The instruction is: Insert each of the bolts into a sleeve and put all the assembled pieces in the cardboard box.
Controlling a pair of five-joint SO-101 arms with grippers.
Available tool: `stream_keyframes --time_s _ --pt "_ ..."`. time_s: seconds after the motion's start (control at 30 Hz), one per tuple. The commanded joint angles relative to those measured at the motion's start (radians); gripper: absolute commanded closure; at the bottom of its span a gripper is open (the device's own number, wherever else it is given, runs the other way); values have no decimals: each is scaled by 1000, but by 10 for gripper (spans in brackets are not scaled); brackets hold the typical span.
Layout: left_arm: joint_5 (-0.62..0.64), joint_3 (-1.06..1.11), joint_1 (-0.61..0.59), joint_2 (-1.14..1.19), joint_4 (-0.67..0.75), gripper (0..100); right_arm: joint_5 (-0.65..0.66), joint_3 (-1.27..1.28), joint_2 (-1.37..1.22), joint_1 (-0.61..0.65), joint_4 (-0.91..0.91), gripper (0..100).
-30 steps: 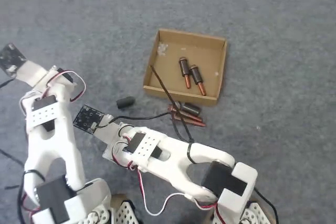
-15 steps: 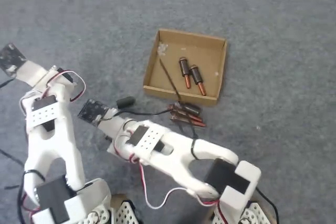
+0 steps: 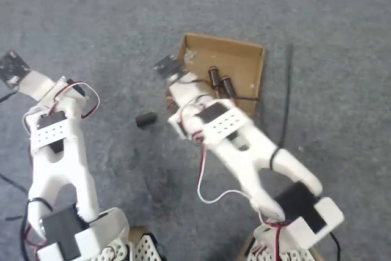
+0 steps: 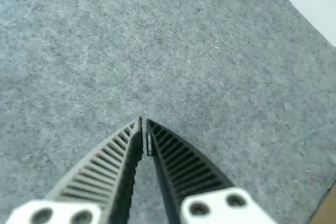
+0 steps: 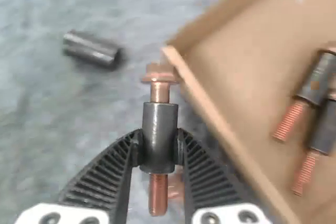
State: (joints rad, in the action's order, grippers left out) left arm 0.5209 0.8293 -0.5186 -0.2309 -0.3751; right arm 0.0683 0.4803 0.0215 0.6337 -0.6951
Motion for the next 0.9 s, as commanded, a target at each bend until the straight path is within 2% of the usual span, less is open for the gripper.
stream_keyframes --time_s 0.0,0.33,0.63,0.87 --pt "-12 -24 2 -2 18 987 -12 -37 102 -147 56 992" --pt "-98 -10 32 -3 20 987 -12 -38 101 -318 220 992" --pt "-101 -10 32 -3 20 987 -6 -44 68 -367 277 992" --pt "-103 -7 34 -3 48 987 -5 -219 -157 -381 249 992"
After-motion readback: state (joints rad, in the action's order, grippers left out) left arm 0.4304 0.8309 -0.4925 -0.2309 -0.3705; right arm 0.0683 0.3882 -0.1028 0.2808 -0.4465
